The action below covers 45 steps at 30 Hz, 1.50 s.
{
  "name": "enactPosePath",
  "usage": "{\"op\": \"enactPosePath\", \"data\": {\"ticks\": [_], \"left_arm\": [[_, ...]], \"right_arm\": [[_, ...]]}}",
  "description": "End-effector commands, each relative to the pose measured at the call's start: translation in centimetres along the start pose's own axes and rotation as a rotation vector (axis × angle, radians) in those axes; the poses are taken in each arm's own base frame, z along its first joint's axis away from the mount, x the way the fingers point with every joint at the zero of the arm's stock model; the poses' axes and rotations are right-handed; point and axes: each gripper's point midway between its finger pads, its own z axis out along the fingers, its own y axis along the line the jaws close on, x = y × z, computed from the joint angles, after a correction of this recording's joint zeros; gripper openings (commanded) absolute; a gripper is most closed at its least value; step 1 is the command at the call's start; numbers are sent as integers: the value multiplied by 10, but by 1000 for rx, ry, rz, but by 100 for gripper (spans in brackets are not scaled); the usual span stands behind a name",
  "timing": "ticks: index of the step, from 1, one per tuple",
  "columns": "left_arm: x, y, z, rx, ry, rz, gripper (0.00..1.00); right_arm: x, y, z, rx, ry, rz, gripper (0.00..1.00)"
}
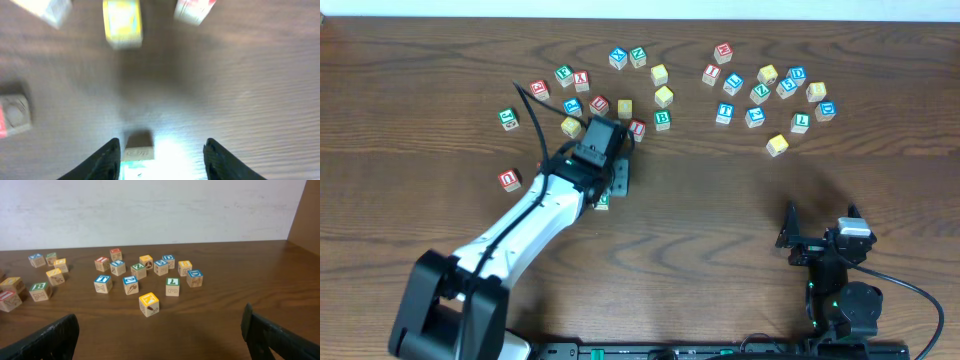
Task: Spell out ROBOT
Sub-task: 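Raise the left gripper and move it toward the yellow O block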
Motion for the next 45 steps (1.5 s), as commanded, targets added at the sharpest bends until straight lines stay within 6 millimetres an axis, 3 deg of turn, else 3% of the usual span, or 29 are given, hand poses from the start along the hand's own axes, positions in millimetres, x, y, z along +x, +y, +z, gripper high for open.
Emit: {"op": "enactPosePath", "data": {"ticks": [1, 8, 13, 17, 22, 25, 31, 35, 45], "left_arm": [[-49, -12, -43, 34, -150, 38, 56], [-106, -16, -100, 25, -304, 40, 62], [-124, -2, -118, 3, -333, 15, 62], [-122, 21, -109, -38, -297, -23, 62], [-115, 48, -84, -87, -184, -66, 61], [-117, 54, -66, -96, -107, -65, 61], [-125, 51, -45, -106, -49, -58, 63], [-116, 43, -43, -62, -9, -83, 64], [-100, 47, -39, -79, 59, -91, 64]], "right_arm": [[0, -1, 0, 8, -2, 10, 99], [0, -1, 0, 8, -2, 10, 99], [0, -1, 0, 8, -2, 10, 99], [0, -1, 0, 8, -2, 10, 99], [0, -1, 0, 8, -2, 10, 99], [0, -1, 0, 8, -2, 10, 99], [0, -1, 0, 8, -2, 10, 99], [0, -1, 0, 8, -2, 10, 99], [0, -1, 0, 8, -2, 10, 99]]}}
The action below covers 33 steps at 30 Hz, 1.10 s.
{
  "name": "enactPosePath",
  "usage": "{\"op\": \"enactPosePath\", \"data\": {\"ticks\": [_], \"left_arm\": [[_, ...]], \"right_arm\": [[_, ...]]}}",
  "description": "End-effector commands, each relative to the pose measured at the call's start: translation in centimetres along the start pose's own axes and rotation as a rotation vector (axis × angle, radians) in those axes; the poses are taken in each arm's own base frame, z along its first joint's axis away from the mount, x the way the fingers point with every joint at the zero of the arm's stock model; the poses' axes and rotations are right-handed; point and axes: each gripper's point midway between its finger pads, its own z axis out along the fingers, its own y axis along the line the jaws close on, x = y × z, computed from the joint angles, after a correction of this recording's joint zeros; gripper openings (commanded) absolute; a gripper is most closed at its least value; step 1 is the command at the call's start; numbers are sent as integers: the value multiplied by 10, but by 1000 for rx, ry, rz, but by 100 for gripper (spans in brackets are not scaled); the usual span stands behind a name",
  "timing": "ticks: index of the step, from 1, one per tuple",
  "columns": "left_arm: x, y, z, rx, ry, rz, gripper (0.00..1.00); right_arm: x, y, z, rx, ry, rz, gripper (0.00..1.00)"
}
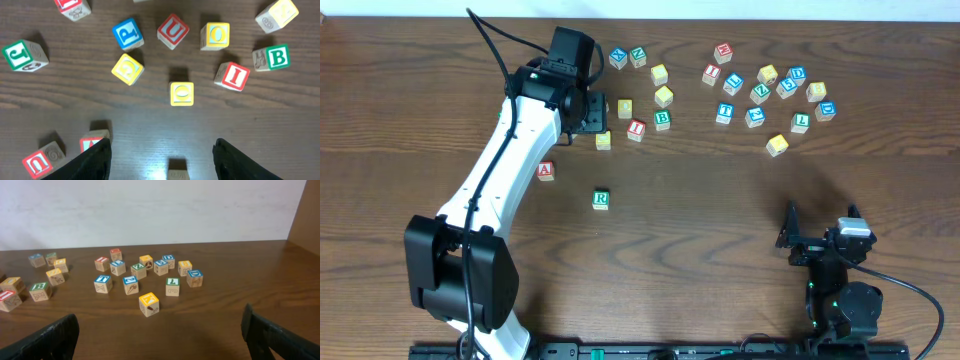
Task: Spell out ROBOT
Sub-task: 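Raise the left gripper and move it toward the yellow O block, then lower the left gripper over the yellow O block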
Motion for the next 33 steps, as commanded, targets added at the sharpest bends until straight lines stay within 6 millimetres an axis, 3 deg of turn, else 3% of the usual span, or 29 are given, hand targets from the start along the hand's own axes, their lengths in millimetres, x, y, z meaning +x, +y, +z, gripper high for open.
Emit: {"op": "enactPosePath", "data": {"ticks": [1, 13, 33], "left_arm": [[-5, -4, -2, 14, -2, -8, 64], [18, -8, 50, 19, 139, 9, 64], [13, -17, 61, 64, 124, 52, 64]], "right_arm": [[0, -1, 0, 8, -1, 10, 99], [0, -1, 0, 8, -2, 10, 99], [0, -1, 0, 8, -1, 10, 99]]}}
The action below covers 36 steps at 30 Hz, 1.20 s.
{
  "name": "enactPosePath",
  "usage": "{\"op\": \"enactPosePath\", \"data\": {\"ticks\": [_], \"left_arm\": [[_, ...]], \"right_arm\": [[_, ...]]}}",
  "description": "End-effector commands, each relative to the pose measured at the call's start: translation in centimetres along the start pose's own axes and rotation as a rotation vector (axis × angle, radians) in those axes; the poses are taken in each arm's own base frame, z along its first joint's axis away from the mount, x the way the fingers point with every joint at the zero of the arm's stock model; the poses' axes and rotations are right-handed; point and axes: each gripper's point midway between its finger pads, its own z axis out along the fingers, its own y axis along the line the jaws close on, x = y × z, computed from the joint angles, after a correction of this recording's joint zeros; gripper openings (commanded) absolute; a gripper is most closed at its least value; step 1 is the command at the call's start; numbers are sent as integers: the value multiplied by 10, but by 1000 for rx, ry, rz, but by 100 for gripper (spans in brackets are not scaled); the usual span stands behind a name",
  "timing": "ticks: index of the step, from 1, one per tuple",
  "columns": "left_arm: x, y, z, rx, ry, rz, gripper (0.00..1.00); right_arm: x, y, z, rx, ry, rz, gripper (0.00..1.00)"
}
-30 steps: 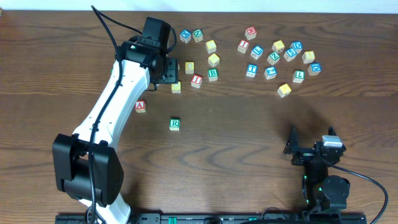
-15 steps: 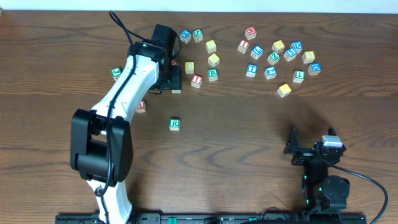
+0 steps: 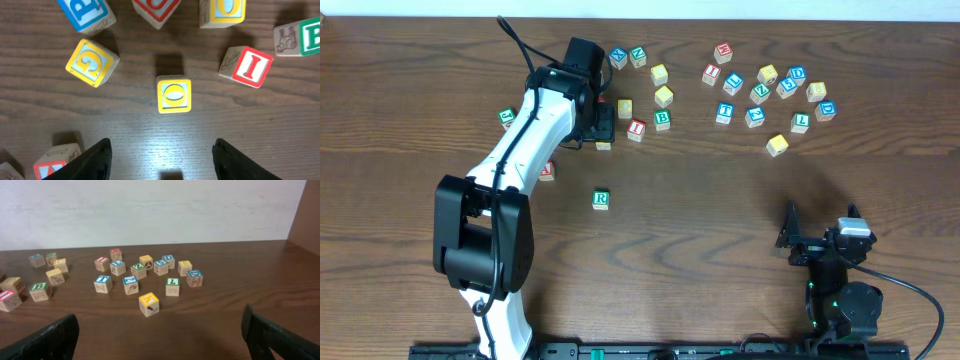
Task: Spell out ROBOT
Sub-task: 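Lower the left gripper over the yellow O block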
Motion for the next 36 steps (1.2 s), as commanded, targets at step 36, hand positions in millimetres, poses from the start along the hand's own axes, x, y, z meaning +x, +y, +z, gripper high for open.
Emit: {"op": "enactPosePath", "data": {"ticks": [36], "left_arm": [[0, -21, 42, 41, 34, 81, 63]], "right_arm": [[0, -1, 0, 8, -1, 10, 99]]}}
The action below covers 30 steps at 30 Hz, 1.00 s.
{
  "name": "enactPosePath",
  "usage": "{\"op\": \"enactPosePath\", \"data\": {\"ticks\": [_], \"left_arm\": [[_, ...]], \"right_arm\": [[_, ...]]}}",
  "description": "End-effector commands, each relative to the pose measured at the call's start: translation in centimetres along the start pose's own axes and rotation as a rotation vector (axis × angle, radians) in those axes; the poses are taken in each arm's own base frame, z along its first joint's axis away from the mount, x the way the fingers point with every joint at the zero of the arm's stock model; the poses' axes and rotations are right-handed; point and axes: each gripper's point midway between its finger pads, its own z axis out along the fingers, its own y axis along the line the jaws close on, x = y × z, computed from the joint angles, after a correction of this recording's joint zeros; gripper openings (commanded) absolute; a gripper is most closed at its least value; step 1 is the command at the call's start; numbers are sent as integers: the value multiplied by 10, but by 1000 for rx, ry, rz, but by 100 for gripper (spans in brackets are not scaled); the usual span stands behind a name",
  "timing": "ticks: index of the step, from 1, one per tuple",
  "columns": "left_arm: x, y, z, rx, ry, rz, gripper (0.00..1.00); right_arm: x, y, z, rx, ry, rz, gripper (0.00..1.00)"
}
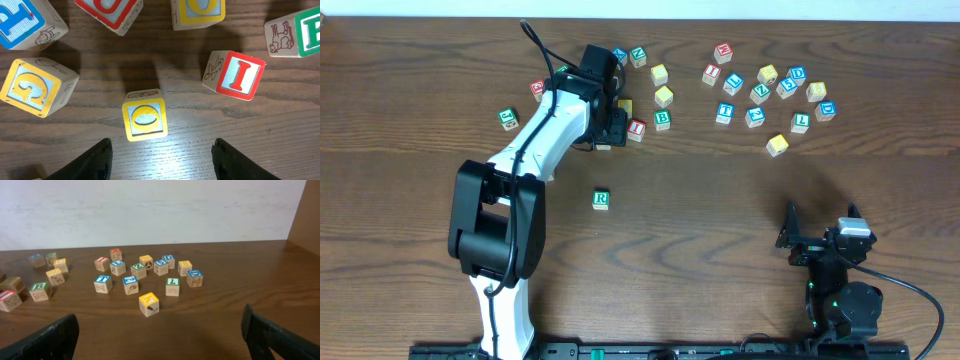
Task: Spell out ROBOT
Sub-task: 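Lower the left gripper over the yellow O block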
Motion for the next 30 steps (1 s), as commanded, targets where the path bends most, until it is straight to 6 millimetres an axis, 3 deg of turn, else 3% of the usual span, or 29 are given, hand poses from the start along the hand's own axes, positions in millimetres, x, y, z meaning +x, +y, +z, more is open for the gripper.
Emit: {"op": "enactPosePath", "data": {"ticks": [1, 30], "left_arm": [[-1, 0, 10, 1, 17, 17, 63], [-9, 11, 17, -60, -17, -10, 60]], "right_arm": [[0, -1, 0, 8, -1, 10, 99], [0, -1, 0, 8, -1, 10, 99]]}}
